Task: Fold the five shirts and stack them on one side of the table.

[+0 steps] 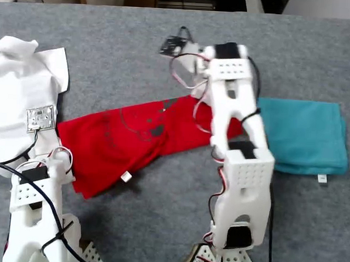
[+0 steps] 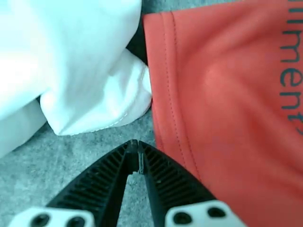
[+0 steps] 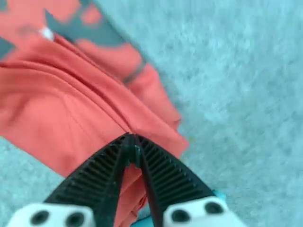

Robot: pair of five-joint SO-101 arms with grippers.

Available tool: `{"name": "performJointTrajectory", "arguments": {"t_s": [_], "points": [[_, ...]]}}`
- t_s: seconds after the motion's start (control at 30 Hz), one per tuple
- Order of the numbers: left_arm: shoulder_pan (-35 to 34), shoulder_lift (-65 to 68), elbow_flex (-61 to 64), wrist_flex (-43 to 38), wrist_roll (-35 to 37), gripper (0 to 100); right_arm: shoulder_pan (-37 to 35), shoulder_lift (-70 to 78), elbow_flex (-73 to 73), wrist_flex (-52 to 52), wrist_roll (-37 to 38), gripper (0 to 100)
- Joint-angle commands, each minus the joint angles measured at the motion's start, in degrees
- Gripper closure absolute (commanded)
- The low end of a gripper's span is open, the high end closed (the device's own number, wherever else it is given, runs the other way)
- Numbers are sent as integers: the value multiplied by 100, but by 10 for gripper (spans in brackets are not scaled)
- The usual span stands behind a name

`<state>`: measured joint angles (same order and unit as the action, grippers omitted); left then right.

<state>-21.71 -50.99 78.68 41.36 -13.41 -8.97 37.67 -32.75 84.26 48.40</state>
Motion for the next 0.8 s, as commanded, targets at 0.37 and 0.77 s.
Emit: {"name": "performJointTrajectory", "arguments": {"t_s": [0.37,0.77], "points": [[70,-119,-79,-35,-35,980,277,505,-4,-563,44,990],[35,-75,-2391,2198,747,852,400,-1508,-1490,1732,44,992]]}}
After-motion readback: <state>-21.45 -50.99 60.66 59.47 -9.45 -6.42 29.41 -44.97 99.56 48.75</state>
